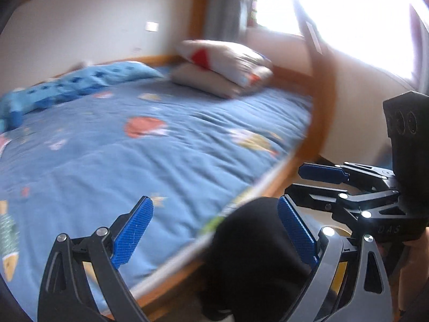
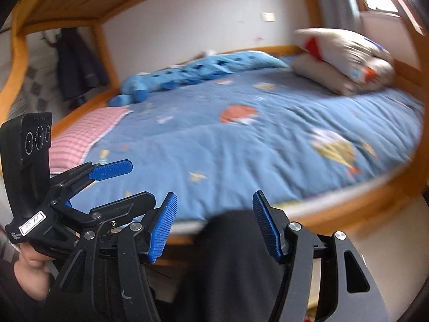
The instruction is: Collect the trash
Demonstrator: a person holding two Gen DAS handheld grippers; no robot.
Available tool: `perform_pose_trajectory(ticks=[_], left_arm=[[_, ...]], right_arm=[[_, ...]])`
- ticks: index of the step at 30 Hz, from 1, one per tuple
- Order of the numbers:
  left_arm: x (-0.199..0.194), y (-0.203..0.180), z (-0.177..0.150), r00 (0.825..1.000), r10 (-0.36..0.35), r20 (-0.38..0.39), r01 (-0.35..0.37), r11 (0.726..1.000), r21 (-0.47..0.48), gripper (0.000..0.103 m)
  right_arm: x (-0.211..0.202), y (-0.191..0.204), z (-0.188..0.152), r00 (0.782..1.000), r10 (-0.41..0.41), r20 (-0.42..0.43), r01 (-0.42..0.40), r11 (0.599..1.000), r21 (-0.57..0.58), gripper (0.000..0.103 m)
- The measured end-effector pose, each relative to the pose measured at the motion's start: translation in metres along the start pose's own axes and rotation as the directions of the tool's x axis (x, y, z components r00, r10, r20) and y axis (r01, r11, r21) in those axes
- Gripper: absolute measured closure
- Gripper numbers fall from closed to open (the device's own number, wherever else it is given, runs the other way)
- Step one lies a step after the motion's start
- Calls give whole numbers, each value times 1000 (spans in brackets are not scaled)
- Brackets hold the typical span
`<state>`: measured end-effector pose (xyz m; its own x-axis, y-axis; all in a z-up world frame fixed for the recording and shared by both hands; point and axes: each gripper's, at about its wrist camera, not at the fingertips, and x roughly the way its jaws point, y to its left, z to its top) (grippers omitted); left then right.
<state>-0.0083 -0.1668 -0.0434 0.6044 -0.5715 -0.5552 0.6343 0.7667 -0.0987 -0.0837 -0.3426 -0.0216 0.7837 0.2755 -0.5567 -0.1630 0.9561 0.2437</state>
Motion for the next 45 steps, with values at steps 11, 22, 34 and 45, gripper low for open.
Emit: perform_pose_trajectory(ticks=[11,22,34,45], left_arm=[[-59,78,-4,973,218,75,-206,968,-144,9],[-117,129,-2,890,430,152,-386,888,-249,8],[-137,134,5,839,511,186,-445,842,-305,4],[-137,134,12,805,562,192,-488,810,-326,4]], right_arm=[[53,79,44,981,195,-6,-194,971,-137,45],[65,129,74,968,240,76,-219,952,-213,40],[59,141,88,953,242,180,-205,958,-202,20],[51,135,86,941,213,261,-165,967,-196,9]])
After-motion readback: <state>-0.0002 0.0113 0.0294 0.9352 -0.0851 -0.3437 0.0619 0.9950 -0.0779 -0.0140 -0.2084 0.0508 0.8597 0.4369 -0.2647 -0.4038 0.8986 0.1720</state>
